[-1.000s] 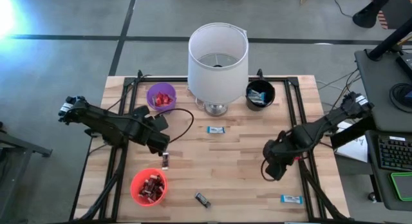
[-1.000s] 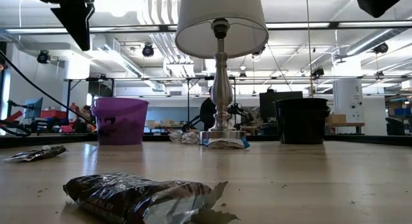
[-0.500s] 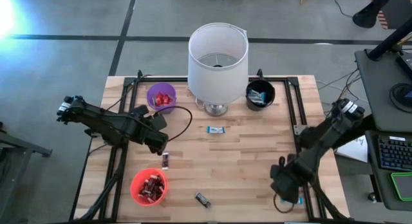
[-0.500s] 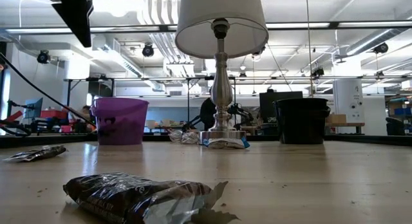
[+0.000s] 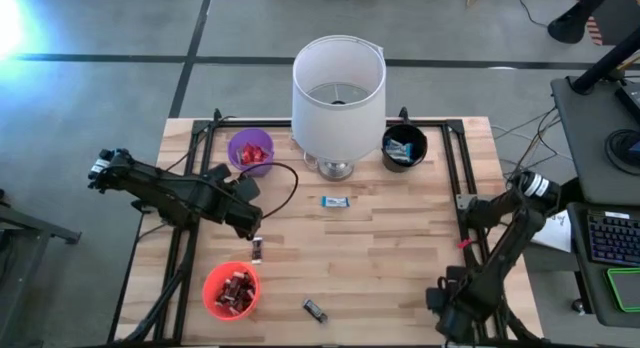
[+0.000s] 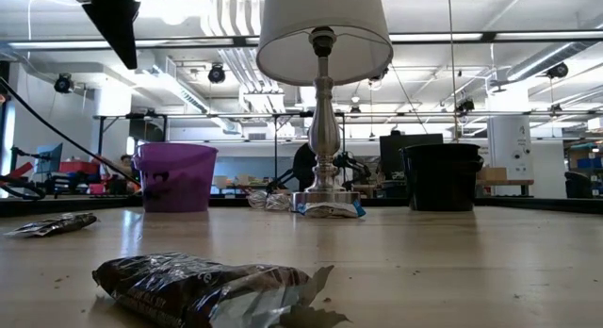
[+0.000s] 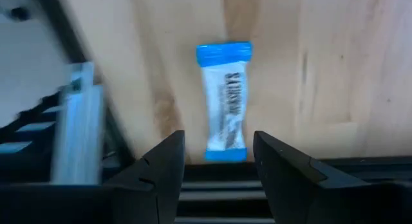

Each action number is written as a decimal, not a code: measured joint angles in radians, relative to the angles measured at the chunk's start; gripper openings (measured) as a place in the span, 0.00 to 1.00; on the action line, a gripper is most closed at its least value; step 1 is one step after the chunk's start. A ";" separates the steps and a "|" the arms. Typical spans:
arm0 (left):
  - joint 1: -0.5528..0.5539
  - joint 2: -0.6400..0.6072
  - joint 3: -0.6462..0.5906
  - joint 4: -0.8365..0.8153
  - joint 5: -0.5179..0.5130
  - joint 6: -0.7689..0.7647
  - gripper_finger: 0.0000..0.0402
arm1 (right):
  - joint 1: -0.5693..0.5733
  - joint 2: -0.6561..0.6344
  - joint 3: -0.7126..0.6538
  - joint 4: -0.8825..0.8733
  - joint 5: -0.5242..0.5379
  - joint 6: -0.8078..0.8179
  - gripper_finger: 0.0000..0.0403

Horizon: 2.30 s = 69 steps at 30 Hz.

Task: Sort candy
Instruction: Put the white chocolate into the black bin

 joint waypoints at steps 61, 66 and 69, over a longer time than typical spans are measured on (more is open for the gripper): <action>0.001 0.000 0.000 -0.076 0.091 0.000 0.24 | 0.038 0.043 -0.087 0.178 0.053 0.331 0.13; 0.001 -0.006 0.000 -0.087 0.092 0.033 0.24 | 0.038 -0.019 -0.087 0.175 0.135 0.430 0.13; 0.003 -0.017 0.000 -0.087 0.094 0.053 0.24 | 0.030 -0.050 -0.087 0.174 0.172 0.481 0.13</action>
